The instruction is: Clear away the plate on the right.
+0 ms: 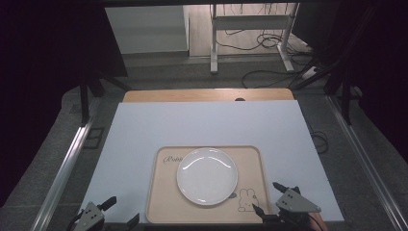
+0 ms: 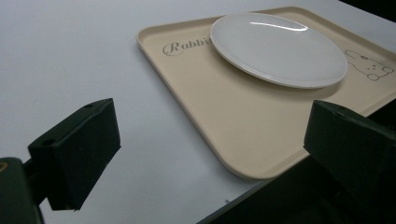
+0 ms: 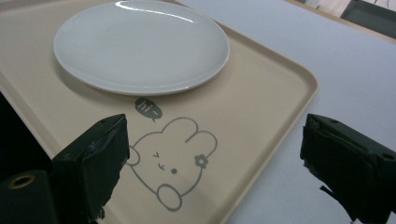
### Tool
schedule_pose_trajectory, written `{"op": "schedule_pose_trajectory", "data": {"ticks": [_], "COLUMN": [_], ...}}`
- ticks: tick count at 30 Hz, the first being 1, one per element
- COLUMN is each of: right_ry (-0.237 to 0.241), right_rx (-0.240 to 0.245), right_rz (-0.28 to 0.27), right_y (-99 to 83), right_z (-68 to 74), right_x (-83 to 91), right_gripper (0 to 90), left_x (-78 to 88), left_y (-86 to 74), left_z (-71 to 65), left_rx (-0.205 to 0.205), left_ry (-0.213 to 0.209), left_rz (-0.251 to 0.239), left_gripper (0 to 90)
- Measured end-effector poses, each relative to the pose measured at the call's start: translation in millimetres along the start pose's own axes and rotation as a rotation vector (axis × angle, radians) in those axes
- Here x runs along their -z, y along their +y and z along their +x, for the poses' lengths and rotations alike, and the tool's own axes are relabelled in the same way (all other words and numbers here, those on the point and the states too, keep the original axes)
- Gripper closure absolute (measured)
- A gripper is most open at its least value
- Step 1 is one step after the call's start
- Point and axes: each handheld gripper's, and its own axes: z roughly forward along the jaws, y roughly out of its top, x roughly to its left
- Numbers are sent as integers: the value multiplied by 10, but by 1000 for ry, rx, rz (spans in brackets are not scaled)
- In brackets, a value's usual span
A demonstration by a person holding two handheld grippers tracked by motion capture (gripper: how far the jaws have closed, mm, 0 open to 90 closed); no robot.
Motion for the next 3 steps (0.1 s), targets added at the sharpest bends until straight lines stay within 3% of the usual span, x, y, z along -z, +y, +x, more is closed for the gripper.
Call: {"op": "schedule_pose_trajectory", "data": {"ticks": [3], "right_ry": [-2], "right_rx": [-12], "right_rz": [4], "right_y": [-22], "right_z": [-20], "right_x": [11], "right_gripper": [85], "left_x": [-3], "left_y": [3], "left_z": [-1], "left_rx": [2], "left_ry": [0], "left_rz": [0], "left_gripper": [31]}}
